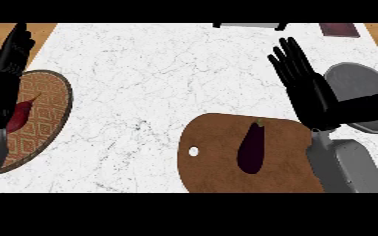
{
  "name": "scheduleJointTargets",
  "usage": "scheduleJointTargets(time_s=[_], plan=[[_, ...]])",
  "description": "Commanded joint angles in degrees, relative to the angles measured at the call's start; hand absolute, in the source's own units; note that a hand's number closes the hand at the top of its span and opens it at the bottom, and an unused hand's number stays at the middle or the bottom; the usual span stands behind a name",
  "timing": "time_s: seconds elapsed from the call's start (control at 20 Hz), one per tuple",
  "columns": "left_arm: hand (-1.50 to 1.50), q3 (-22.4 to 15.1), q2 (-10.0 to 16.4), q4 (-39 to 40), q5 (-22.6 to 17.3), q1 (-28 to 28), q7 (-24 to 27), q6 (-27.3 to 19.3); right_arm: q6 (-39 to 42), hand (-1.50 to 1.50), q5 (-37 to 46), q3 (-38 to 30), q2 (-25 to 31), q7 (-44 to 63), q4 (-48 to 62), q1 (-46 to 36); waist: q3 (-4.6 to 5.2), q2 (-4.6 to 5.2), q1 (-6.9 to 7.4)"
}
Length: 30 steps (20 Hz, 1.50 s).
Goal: Pick the eggplant from the cutting board and place it in the pan
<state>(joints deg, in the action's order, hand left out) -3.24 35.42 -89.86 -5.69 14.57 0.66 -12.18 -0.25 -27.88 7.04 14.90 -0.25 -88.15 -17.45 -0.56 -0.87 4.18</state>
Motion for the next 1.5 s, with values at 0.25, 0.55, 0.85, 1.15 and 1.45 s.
scheduleJointTargets(time_s=[0.25,0.55,0.85,1.15,1.45], plan=[[0.00,-9.6,-14.9,0.7,-12.7,-5.8,-7.0,6.4,1.0,1.50,23.4,14.7,11.7,10.7,6.2,-11.4,1.68,2.19,-0.74],[0.00,-13.5,-19.8,1.6,-15.5,-8.6,-10.2,7.4,-12.5,-1.50,46.7,20.3,13.4,5.8,8.5,-13.0,0.63,1.12,-2.78],[0.00,-13.1,-20.9,2.8,-15.4,-9.7,-8.7,7.6,2.9,-1.50,53.1,30.9,12.5,22.4,10.6,-21.6,0.87,0.82,-2.56],[0.00,-12.4,-20.5,2.8,-16.4,-7.1,-11.0,8.2,24.6,-1.50,57.4,42.0,11.9,38.3,16.0,-29.0,1.19,0.76,-0.87],[0.00,-13.3,-22.1,2.9,-15.8,-7.9,-11.4,6.9,43.1,-1.50,51.2,44.3,-2.3,56.8,20.8,-32.7,0.84,0.67,-2.43]])
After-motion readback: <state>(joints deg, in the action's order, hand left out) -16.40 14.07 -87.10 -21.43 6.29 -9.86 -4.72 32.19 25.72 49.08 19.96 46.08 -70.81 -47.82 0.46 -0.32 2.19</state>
